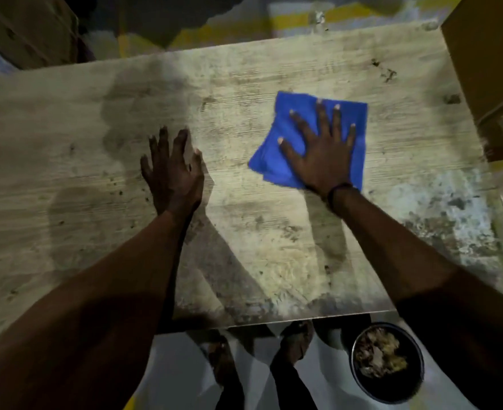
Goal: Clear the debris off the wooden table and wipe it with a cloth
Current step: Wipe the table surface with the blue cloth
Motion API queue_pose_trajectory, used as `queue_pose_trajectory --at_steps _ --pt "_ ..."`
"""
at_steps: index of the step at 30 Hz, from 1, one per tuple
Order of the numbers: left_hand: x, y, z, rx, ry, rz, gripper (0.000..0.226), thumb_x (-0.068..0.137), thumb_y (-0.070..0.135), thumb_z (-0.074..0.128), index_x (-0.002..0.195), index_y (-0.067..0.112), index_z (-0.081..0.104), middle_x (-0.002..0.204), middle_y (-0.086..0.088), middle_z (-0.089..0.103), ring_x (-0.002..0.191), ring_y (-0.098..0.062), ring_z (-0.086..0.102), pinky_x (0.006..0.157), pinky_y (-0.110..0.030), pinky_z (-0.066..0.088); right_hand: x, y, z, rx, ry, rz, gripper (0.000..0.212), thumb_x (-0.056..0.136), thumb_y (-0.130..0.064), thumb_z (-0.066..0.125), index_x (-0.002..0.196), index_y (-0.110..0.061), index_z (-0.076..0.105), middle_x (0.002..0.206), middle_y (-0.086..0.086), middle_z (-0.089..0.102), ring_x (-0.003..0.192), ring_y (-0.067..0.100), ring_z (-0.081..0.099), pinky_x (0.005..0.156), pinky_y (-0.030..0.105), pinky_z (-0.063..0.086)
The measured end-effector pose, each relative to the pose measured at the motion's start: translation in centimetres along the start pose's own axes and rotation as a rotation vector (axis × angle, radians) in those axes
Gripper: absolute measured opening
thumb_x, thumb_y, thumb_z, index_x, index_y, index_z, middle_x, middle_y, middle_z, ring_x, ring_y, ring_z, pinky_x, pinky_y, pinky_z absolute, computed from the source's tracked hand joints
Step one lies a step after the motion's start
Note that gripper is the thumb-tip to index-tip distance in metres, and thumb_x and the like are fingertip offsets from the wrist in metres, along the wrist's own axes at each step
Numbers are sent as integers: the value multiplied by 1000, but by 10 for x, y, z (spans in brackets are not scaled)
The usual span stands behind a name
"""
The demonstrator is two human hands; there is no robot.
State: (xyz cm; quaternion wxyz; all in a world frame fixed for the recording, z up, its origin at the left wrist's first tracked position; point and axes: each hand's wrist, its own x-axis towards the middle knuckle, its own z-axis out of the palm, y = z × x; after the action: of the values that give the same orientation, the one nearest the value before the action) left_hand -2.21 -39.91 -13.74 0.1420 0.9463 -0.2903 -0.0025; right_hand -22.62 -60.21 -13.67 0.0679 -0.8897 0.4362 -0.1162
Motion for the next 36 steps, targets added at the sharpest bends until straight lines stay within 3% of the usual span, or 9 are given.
queue_pose_trajectory --at_steps 4,8,10,16,20,26,28,32,36 --pt "0 2 -1 -27 2 -17 54 106 50 40 158 40 38 174 3 22 162 -23 14 127 -52 11 9 -21 8 9 32 79 69 98 -75 38 159 -44 41 174 9 23 161 41 16 125 67 7" --pt "0 1 0 -22 -3 -8 55 104 50 41 158 38 40 173 0 25 161 -26 19 126 -54 15 -70 -71 3 90 -126 -378 71 97 -77 43 161 -47 35 177 1 13 164 33 3 127 64 7" --pt "1 1 -1 -25 4 -9 55 103 49 41 157 37 42 173 -1 27 161 -27 20 126 -54 17 -86 -72 1 83 -138 -479 71 97 -80 41 160 -49 35 177 -4 12 165 28 2 127 61 8" --pt "-1 2 -1 -4 14 -3 55 105 51 38 159 38 39 174 1 24 162 -26 17 126 -54 16 25 -29 9 -22 1 -91 69 95 -79 40 157 -47 42 174 -1 27 160 34 23 124 64 19" --pt "-1 1 1 -9 25 1 55 105 51 38 159 40 37 174 2 22 162 -25 15 126 -54 16 64 -28 11 4 -38 125 71 98 -78 33 161 -46 34 176 4 19 162 37 13 126 66 9" --pt "2 0 2 30 46 19 56 103 50 42 157 36 42 171 -3 29 158 -29 26 123 -56 24 2 -70 18 22 -79 -282 72 98 -78 39 162 -46 33 177 -1 15 164 33 9 126 64 9" --pt "12 -5 -2 43 33 48 57 101 50 44 155 34 43 170 -4 29 156 -29 28 122 -56 23 1 -61 16 11 -93 -311 71 96 -79 39 160 -49 34 177 -5 15 164 29 9 126 63 12" --pt "63 -19 -4 -13 2 76 62 101 53 38 159 34 37 174 -2 22 161 -28 17 128 -57 10 65 -33 12 -45 -52 50 74 94 -80 34 161 -48 33 176 -1 17 163 34 14 124 65 11" --pt "87 -20 3 -43 14 101 61 103 53 35 161 34 36 174 -3 23 162 -29 17 129 -57 13 111 -48 22 -18 -15 347 80 93 -79 27 163 -42 31 176 10 16 162 42 9 125 70 6"
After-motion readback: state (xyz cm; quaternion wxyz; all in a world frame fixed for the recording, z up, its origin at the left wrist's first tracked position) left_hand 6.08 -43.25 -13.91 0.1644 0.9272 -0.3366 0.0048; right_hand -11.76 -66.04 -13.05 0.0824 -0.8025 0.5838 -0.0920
